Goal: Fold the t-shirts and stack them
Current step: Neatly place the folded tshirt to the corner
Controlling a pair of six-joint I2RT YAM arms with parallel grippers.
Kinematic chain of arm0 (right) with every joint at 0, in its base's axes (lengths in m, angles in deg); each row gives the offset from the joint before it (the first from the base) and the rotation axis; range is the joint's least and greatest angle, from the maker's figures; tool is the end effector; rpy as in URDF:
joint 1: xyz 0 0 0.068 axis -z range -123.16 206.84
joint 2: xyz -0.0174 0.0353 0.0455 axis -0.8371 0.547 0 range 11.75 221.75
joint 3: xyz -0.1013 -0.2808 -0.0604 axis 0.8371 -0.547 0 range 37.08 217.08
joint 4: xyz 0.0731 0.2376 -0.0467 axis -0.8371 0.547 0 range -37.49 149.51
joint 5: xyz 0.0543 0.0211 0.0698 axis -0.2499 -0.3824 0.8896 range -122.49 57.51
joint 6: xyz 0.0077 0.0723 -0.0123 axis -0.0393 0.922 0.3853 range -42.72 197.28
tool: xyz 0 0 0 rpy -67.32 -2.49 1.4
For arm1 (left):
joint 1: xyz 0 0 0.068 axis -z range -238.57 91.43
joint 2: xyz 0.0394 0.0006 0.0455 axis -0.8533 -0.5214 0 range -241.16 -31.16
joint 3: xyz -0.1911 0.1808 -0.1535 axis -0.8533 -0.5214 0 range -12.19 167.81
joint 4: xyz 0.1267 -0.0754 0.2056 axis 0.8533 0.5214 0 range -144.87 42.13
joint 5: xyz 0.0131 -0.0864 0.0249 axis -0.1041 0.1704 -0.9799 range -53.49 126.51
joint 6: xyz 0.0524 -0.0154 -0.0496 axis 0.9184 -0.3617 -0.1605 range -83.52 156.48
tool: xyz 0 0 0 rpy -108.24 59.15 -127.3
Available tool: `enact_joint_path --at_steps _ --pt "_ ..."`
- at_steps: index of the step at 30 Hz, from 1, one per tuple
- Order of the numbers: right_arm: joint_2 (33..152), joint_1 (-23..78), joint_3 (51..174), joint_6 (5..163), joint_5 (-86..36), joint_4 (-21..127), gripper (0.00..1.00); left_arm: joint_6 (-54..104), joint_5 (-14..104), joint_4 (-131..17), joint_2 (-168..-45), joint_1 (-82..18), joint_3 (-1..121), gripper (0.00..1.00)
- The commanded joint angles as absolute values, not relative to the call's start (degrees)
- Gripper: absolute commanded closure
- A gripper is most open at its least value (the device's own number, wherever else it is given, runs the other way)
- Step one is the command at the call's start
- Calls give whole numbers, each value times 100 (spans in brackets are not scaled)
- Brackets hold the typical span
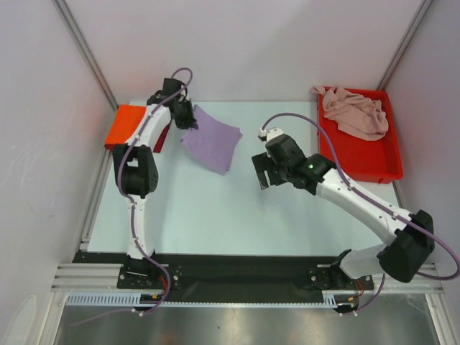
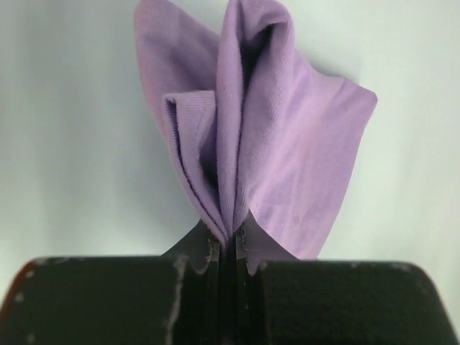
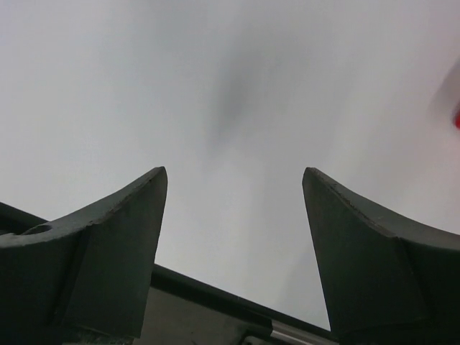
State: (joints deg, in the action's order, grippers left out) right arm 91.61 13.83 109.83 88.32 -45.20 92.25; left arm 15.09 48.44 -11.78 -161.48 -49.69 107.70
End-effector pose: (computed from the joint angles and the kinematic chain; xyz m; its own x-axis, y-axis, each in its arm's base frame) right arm 0.2294 0.1954 0.3380 -0.6300 -0.3321 -0.7020 -0.4430 0.8962 -0.0264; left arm 0.5264 -0.0951 0.2480 -0.8391 -0.2300 -0.4930 -0.0360 0.9277 -0.3716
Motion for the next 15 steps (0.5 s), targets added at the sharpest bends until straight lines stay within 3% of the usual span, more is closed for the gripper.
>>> enact_joint_path --at_steps 1,7,15 --pt "8752 1368 10521 9090 -4559 9241 19 2486 4083 -663 -15850 -5365 11514 100" --pt "8646 1465 10071 9099 -4384 9144 19 3365 3003 -372 -16001 -5532 12254 100" --pt "8936 1649 10132 8932 -3917 9135 19 3769 2816 -591 -15983 -5822 12728 100"
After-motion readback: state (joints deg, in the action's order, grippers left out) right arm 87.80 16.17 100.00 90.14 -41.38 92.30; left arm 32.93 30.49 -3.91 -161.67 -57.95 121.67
